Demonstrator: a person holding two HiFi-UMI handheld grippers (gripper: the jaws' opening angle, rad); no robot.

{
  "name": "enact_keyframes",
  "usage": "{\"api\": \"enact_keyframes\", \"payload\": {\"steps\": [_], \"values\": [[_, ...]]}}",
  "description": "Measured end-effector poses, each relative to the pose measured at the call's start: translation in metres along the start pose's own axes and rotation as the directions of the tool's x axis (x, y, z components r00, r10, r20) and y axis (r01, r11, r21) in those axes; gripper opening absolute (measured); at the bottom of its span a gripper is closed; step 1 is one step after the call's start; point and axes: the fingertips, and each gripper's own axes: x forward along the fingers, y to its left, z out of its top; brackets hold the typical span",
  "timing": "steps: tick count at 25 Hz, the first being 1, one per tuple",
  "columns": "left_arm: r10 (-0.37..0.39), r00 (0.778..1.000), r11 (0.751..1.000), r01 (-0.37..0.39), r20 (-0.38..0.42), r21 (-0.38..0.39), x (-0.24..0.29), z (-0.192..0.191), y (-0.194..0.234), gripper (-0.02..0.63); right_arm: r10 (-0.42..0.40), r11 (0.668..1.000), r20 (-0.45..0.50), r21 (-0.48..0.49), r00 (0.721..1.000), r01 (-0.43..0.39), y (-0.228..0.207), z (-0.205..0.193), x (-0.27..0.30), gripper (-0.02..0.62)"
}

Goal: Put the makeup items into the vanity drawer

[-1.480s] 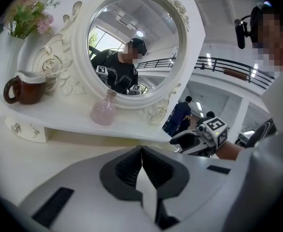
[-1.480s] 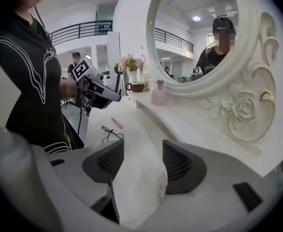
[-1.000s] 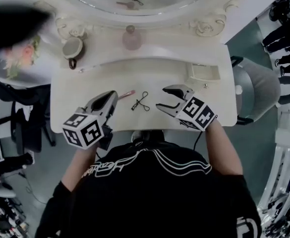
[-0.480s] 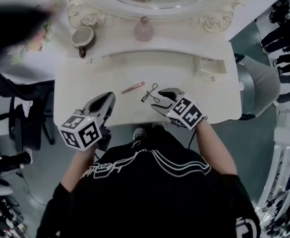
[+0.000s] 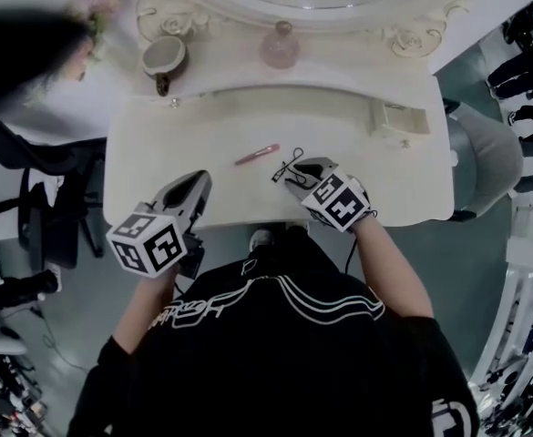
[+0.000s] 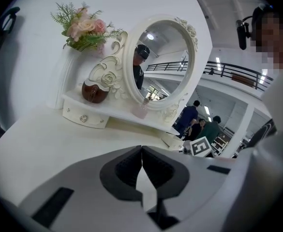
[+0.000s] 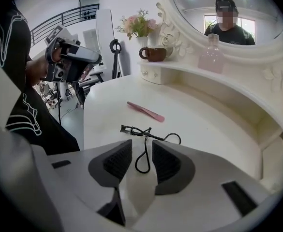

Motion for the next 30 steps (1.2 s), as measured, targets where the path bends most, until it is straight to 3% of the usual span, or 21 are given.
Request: {"api": "enact_keyframes", "payload": {"steps": [8,19,30], "values": [[0.006,1.0,1.0,-0.006,-0.001,-0.003,-0.004,-0.001,0.005,0.023,0.0,0.999,-0.001,0.043,1.0,0.0,-0.002,0.003,0.004,0.081],[-0.005,1.0,1.0,0.005,-0.012,0.01,0.003,-0.005,-0.005,0.023,-0.004,0.998,-0.015,0.06,1.0,0.004,-0.004,0.002,0.004,0.054],[-0.02,1.0,0.999,0.021,-0.011,0.03,0.017,0.005,-0.024,0.023,0.009,0.998,0.04,0.069,0.999,-0.012,-0.011,0.013,-0.016,0.042]]}}
